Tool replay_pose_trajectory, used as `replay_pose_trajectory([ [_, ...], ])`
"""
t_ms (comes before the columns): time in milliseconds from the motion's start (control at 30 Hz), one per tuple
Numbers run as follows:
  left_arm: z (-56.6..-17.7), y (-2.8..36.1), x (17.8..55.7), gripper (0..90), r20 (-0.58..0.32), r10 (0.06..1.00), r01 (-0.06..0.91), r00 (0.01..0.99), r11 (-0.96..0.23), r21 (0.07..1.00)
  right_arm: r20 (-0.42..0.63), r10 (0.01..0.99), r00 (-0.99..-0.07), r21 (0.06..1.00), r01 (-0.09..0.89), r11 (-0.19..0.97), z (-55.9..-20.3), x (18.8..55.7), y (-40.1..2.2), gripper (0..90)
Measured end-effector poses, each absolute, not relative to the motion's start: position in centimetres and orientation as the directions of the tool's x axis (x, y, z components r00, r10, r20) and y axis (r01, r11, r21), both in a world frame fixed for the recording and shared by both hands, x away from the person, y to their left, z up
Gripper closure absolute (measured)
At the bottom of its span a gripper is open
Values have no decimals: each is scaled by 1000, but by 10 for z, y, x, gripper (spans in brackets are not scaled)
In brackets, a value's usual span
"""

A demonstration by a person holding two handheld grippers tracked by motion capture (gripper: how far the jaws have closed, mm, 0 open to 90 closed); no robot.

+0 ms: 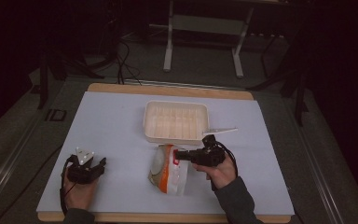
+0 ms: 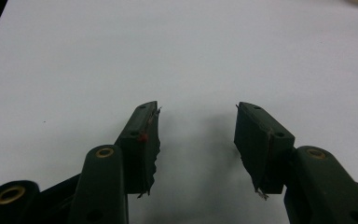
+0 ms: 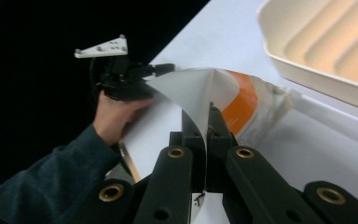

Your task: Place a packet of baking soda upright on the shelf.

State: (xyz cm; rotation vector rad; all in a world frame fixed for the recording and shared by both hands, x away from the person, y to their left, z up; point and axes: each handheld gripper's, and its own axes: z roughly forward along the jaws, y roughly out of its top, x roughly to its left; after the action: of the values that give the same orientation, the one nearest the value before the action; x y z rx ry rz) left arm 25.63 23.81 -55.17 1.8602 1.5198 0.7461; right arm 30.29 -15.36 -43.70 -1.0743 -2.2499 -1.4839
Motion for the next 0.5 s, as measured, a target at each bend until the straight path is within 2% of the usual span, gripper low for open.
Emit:
replay_pose_trajectory([
  [500, -551, 238, 256, 492, 43, 982, 628, 182, -149, 764, 557, 428, -712, 708, 676, 203, -421, 308, -143, 900],
])
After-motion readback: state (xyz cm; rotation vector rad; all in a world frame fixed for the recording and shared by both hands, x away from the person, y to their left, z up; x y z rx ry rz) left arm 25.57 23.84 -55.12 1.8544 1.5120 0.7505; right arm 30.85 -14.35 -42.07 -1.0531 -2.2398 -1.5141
